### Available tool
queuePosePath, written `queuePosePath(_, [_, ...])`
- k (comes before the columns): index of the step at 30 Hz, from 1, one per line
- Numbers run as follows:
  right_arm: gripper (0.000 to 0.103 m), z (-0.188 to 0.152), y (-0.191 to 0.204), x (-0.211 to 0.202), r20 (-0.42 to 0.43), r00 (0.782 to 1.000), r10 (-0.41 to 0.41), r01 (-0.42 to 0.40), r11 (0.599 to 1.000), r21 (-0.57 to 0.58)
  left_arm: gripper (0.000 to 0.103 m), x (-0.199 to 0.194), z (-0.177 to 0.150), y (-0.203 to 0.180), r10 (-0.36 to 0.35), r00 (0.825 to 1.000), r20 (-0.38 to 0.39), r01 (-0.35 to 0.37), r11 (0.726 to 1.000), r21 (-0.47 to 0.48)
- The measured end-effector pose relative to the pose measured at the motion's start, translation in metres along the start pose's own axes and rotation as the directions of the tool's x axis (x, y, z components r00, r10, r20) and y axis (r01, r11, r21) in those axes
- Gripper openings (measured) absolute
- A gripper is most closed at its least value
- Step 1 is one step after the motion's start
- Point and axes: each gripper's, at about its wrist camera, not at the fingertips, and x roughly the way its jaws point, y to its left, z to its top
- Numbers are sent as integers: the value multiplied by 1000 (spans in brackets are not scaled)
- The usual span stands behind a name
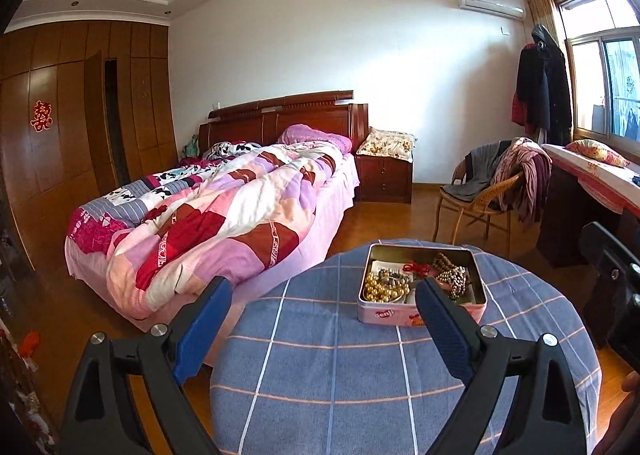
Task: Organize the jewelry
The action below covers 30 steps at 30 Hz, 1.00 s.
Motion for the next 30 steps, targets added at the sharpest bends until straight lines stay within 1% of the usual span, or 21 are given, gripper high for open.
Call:
queuePosePath(3, [103,4,4,-1,31,999,-12,12,1000,-20,93,-1,3,-1,1,1000,8,-1,1000,1])
queuePosePath(6, [103,6,6,2,37,999,-15,16,999,-27,93,0,5,-2,5,1000,17,-5,1000,4])
queuePosePath(13, [103,3,2,12,10,1000,-13,14,1000,-9,94,6,6,-5,9,1000,4,-9,1000,5])
queuePosePath(30, [103,1,-4,18,-23,1000,-18,18,1000,9,94,19,2,-6,14,1000,-18,-14,1000,10])
